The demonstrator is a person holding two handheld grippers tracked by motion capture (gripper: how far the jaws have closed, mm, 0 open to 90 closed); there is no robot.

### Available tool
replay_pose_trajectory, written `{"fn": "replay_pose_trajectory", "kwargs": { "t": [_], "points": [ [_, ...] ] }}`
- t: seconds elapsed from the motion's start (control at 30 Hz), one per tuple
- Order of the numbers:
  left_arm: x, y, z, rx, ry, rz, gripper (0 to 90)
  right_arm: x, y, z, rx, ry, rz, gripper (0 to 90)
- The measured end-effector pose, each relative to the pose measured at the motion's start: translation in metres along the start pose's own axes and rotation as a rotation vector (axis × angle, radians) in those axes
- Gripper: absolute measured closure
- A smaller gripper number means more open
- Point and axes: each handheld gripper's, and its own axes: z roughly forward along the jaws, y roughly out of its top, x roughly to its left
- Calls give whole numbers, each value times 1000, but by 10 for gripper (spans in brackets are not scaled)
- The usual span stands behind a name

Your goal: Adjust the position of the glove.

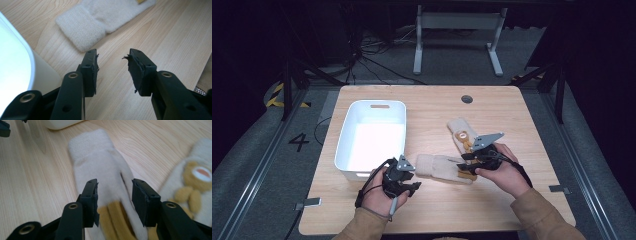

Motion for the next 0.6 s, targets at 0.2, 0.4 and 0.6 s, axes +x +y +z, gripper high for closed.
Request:
{"fn": "replay_pose_trajectory", "kwargs": {
  "t": [0.2, 0.4, 0.6],
  "points": [
    [1, 0, 1, 8, -3, -1, 585, 5, 15, 21, 41, 19, -53, 553],
    [0, 0, 1, 12, -4, -2, 568, 9, 23, 44, 78, 36, -91, 498],
    [1, -1, 3, 26, -9, -4, 559, 7, 22, 60, 132, 31, -115, 466]
  ]
}}
